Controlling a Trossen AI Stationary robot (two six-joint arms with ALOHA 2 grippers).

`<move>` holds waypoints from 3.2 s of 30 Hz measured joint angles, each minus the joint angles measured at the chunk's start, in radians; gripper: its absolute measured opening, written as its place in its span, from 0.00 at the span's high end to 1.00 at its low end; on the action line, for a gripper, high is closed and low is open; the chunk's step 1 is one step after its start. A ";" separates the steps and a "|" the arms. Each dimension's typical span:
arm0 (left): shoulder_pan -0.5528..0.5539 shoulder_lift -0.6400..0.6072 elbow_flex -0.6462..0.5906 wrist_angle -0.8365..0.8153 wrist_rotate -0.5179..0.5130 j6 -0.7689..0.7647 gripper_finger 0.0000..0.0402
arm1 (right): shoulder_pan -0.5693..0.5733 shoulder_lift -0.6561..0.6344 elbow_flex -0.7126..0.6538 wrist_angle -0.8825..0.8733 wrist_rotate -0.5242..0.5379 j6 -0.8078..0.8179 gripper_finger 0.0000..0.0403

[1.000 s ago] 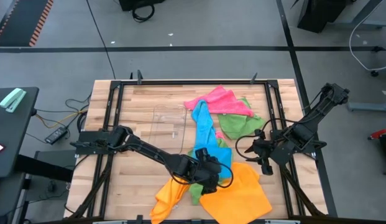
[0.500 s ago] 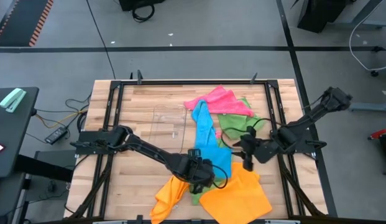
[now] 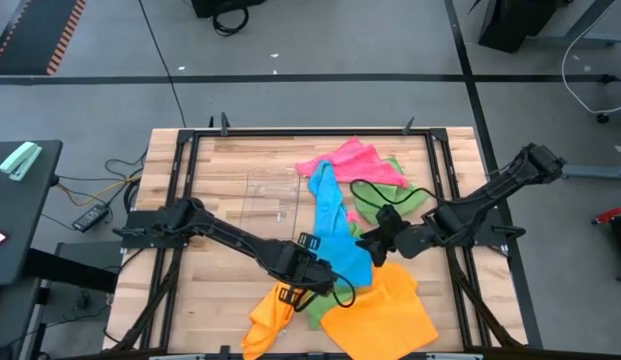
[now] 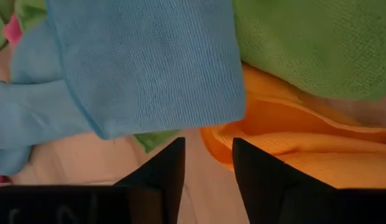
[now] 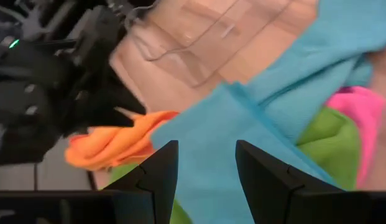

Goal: Fold microfiber towels
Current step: Fold the left blue towel

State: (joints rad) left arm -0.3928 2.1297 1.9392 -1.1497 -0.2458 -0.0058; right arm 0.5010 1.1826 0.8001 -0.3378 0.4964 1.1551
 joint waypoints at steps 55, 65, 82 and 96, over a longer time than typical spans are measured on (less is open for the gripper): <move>-0.031 0.024 0.001 0.236 0.074 -0.280 0.67 | 0.058 0.165 0.088 -0.040 -0.102 -0.344 0.58; -0.066 0.099 0.000 0.224 0.020 -0.313 0.52 | 0.065 0.198 0.087 -0.132 -0.146 -0.394 0.46; -0.083 0.135 0.000 0.283 -0.144 -0.334 0.46 | 0.206 0.395 0.087 0.000 -0.112 -0.566 0.26; -0.082 0.134 0.000 0.283 -0.143 -0.409 0.49 | 0.248 0.601 0.170 -0.003 0.130 -0.649 0.25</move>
State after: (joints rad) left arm -0.4747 2.2639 1.9392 -0.8669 -0.3886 -0.4150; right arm 0.7490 1.7833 0.9696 -0.3404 0.6259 0.5061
